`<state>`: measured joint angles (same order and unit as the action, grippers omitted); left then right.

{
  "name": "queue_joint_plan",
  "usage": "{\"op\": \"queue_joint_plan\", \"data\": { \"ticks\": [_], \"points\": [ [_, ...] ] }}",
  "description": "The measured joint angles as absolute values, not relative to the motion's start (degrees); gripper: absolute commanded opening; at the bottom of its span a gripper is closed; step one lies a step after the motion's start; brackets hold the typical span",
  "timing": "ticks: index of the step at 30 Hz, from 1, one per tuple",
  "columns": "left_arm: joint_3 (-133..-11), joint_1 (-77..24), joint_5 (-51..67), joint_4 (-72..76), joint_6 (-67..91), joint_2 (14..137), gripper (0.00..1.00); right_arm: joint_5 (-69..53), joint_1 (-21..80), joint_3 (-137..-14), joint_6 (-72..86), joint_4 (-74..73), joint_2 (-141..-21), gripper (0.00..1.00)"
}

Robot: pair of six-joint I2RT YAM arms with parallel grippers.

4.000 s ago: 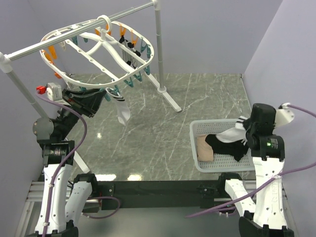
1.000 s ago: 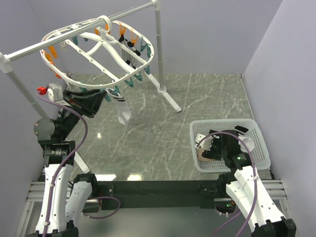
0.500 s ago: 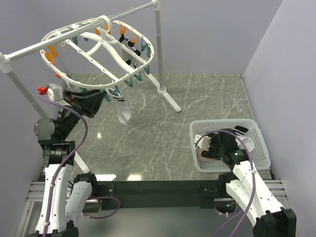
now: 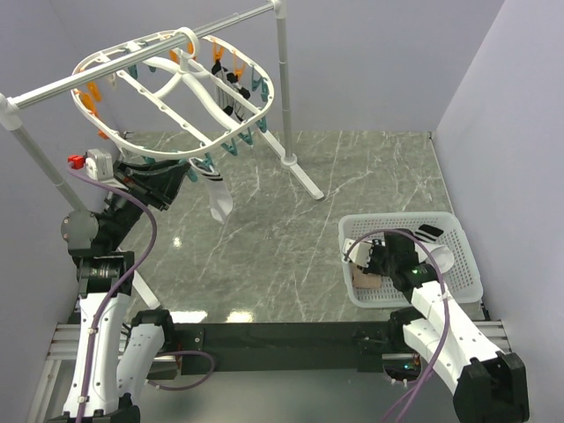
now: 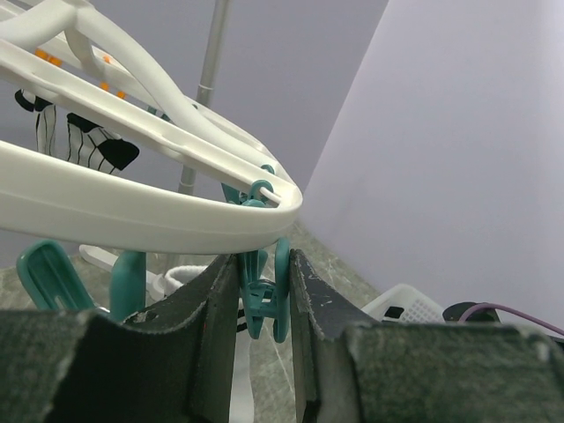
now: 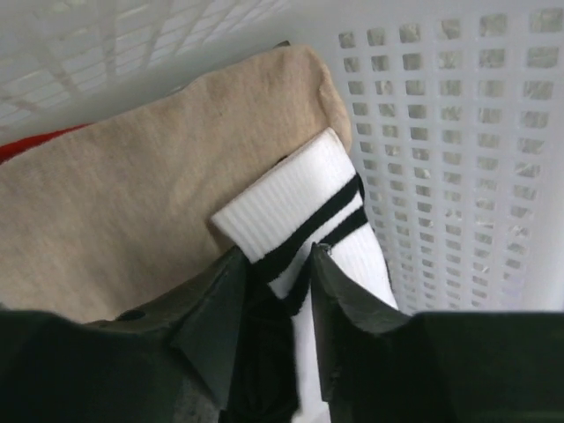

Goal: Clip the socks to the hanger
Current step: Pick up the sock from the bin.

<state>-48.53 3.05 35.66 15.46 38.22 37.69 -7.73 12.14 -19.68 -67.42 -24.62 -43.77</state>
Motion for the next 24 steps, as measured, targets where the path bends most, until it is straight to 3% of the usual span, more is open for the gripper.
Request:
{"op": "queue_joint_plan", "data": {
  "ticks": [5,7,24],
  "points": [
    [-48.5,3.0,35.6,15.0,38.1,37.7,0.30,-7.6,12.1,-19.2,-65.5,-21.7,-44.6,0.17],
    [-48.5,3.0,35.6,15.0,38.1,37.7,0.29,-7.6,12.1,-19.2,-64.6,-20.5,-44.6,0.00],
    [-48.5,3.0,35.5,15.1,38.1,37.7,0.30,-14.9,11.6,-21.6,-47.4,-18.4,-40.4,0.00]
  ]
}}
